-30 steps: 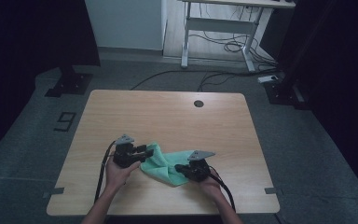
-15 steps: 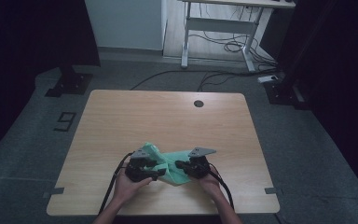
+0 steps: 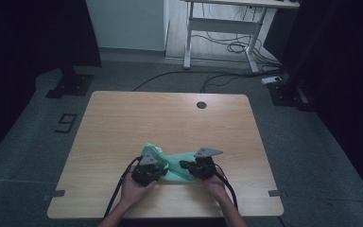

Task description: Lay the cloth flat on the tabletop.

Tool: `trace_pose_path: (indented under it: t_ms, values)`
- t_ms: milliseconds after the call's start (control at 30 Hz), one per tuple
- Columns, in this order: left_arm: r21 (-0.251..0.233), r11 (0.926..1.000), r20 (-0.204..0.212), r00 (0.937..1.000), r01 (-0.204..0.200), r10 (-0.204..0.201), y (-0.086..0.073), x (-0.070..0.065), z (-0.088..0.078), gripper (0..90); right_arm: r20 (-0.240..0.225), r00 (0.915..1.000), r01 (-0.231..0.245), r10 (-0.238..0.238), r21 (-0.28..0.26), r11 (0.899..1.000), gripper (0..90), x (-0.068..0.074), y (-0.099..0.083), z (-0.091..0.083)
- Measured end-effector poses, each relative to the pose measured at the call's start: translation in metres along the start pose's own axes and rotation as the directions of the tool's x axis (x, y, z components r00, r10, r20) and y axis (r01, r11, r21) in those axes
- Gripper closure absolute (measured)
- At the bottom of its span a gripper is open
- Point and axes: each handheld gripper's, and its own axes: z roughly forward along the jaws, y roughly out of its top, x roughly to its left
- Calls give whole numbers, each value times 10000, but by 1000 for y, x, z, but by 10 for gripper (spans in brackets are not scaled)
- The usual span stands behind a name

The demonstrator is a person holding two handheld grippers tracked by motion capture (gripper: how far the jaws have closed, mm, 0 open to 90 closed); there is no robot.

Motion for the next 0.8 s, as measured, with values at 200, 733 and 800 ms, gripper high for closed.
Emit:
trace_pose_path:
  t_ms: [200, 733, 800]
  values:
    - [-678, 9974, 200, 9995, -238, 253, 0, 4, -26, 872, 270, 9996, -65, 75, -382, 9992, 890, -3, 8, -11]
    - [-2176, 9734, 317, 9973, 721, -668, -22, 49, -86, 811, 1610, 9867, -128, 223, -600, 9981, 775, -68, 77, -19]
    - [-1802, 9765, 376, 9928, 1184, -1135, -28, 62, -85, 764, 1912, 9806, -356, 435, -445, 9984, 669, -76, 78, -18]
